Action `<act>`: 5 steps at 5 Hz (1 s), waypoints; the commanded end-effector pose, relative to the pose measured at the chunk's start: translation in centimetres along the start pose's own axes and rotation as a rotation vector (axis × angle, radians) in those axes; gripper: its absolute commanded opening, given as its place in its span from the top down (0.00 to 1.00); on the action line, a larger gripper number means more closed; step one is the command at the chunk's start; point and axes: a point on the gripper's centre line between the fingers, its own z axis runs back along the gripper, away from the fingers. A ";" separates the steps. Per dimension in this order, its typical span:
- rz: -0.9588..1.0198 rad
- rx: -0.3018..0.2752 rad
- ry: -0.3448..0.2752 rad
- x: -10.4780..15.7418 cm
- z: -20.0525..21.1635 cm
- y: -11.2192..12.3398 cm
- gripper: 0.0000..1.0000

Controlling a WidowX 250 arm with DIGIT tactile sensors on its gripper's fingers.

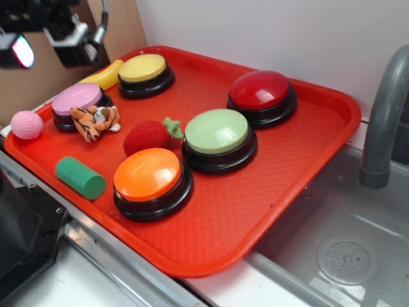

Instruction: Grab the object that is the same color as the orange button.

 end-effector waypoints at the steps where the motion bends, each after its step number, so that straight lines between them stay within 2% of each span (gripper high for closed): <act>1: 0.230 0.008 -0.091 2.2 -5.0 1.2 0.00; 2: 0.294 0.045 -0.116 3.1 -7.5 2.1 0.00; 3: 0.340 0.044 -0.130 3.7 -8.8 2.8 0.00; 5: 0.331 0.002 -0.118 4.0 -10.8 3.0 0.00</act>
